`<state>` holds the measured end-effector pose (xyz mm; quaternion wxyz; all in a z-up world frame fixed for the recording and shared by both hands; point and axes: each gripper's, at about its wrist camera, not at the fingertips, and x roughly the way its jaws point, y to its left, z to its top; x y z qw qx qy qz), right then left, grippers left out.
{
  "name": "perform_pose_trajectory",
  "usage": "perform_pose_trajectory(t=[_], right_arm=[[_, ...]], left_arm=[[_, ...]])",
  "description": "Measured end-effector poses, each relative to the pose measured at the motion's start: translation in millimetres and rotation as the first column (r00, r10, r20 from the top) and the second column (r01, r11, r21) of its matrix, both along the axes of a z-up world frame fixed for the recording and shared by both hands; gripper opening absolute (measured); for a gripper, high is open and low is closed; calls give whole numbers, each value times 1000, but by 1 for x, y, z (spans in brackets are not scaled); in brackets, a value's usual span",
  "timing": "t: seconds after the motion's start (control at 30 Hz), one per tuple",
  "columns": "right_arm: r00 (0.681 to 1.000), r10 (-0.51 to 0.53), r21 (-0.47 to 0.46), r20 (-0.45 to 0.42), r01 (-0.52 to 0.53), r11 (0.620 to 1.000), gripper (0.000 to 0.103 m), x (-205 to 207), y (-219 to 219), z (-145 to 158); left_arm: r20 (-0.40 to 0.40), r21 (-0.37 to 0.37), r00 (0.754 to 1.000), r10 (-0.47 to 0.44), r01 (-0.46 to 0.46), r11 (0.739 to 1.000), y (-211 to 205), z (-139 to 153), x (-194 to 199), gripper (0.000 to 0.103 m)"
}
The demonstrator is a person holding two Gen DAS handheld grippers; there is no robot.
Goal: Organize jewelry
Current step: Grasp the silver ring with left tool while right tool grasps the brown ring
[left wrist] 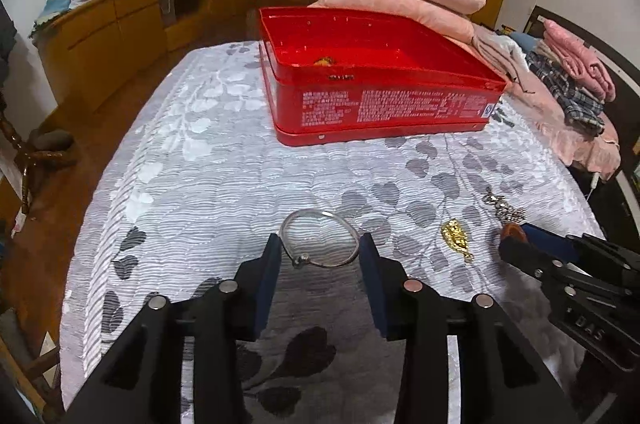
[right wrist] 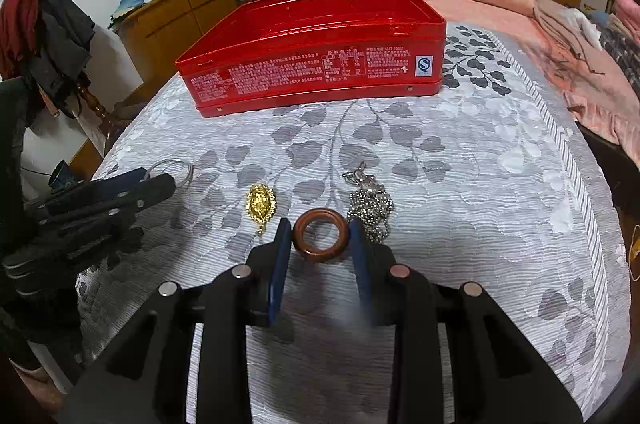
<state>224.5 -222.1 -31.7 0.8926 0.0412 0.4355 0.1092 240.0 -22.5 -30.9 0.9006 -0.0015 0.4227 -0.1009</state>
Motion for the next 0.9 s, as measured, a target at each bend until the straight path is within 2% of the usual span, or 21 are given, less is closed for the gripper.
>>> perform_pose_trajectory(t=[0.17, 0.2, 0.23, 0.3, 0.4, 0.47, 0.53, 0.57, 0.73, 0.9], right_arm=[[1000, 2, -5, 14, -2, 1000, 29, -3, 1, 5], [1000, 4, -6, 16, -4, 1000, 29, -4, 2, 7], [1000, 5, -7, 18, -5, 1000, 29, -4, 2, 8], [1000, 9, -9, 20, -9, 1000, 29, -5, 4, 9], [1000, 15, -13, 7, -15, 1000, 29, -5, 6, 6], [1000, 18, -13, -1, -18, 1000, 29, -5, 8, 3], [1000, 18, -13, -6, -18, 1000, 29, -5, 8, 2], [1000, 18, -13, -7, -18, 1000, 29, -5, 8, 1], [1000, 16, -9, -9, -16, 1000, 29, -5, 7, 0], [1000, 14, -4, -12, -14, 1000, 29, -4, 6, -2]], left_arm=[[30, -7, 1000, 7, -7, 1000, 2, 10, -5, 39], [33, -12, 999, 5, -5, 1000, 3, 11, -6, 27], [29, -32, 1000, -5, 6, 999, 4, 12, -6, 4], [16, -54, 1000, -8, 9, 999, 5, 10, -5, 5], [-1, -36, 1000, -14, 14, 999, 3, 3, -4, 5], [-13, -40, 1000, -11, 10, 999, 4, 0, -5, 14], [-15, -38, 1000, -17, 17, 999, 5, -2, -9, 53], [-12, -43, 1000, -16, 16, 999, 7, -2, -11, 57], [-18, -82, 1000, -23, 21, 996, 21, -2, -16, 62], [-37, -195, 996, -79, 70, 978, 37, -4, -20, 62]])
